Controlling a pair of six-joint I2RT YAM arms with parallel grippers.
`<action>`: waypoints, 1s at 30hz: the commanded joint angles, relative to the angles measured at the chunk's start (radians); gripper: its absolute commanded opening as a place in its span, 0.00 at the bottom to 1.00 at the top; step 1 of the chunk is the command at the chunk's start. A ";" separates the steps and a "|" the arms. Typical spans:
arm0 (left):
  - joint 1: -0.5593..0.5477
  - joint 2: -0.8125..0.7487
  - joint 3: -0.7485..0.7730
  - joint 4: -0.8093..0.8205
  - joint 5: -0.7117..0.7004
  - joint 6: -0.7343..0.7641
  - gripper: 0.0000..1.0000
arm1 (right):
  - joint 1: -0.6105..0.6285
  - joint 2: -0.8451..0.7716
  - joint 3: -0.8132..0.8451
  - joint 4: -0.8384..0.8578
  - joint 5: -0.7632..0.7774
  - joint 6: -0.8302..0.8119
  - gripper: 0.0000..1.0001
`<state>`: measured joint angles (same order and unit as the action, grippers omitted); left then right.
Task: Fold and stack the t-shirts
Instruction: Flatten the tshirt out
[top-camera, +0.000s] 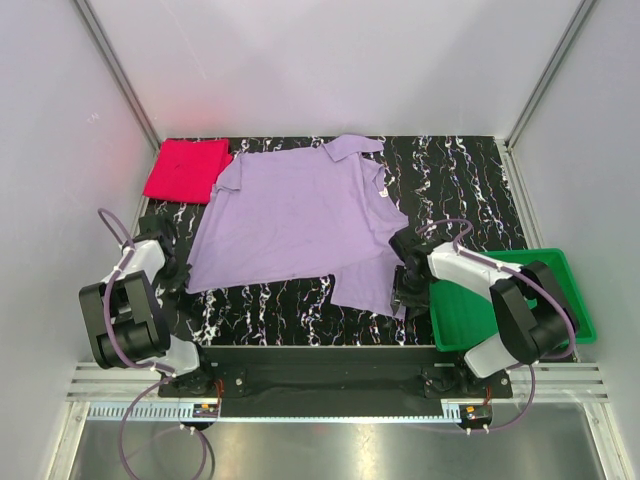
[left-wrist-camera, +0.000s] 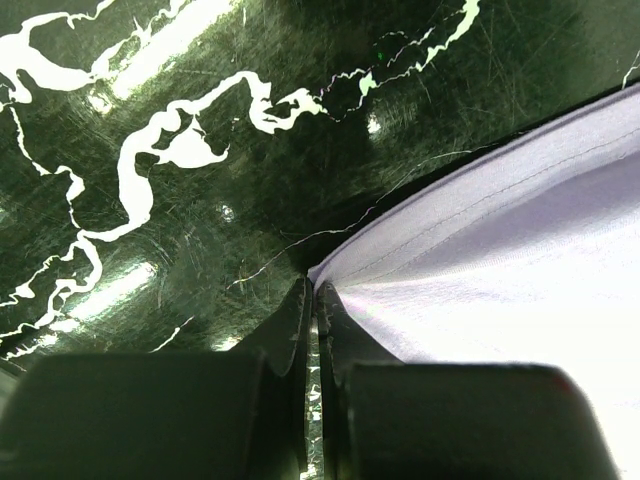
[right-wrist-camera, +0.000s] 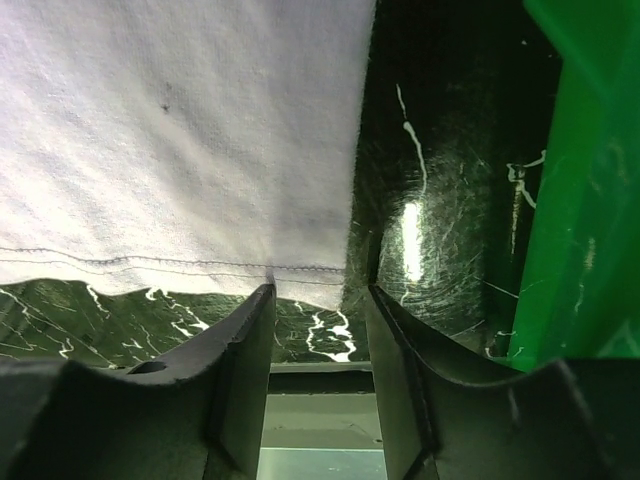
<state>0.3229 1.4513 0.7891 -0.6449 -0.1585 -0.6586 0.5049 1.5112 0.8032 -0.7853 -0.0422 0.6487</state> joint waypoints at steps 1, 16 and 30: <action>0.007 -0.029 -0.008 0.008 -0.026 0.010 0.00 | 0.014 0.006 -0.001 0.020 0.034 0.031 0.48; 0.051 -0.052 0.019 -0.009 -0.059 0.014 0.00 | 0.012 0.070 0.022 0.050 0.019 0.123 0.38; 0.076 -0.042 0.013 0.014 -0.032 0.013 0.00 | 0.012 0.084 -0.025 0.107 0.025 0.146 0.46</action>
<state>0.3946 1.4284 0.7921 -0.6544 -0.1654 -0.6544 0.5106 1.5597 0.8219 -0.7650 -0.0422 0.7727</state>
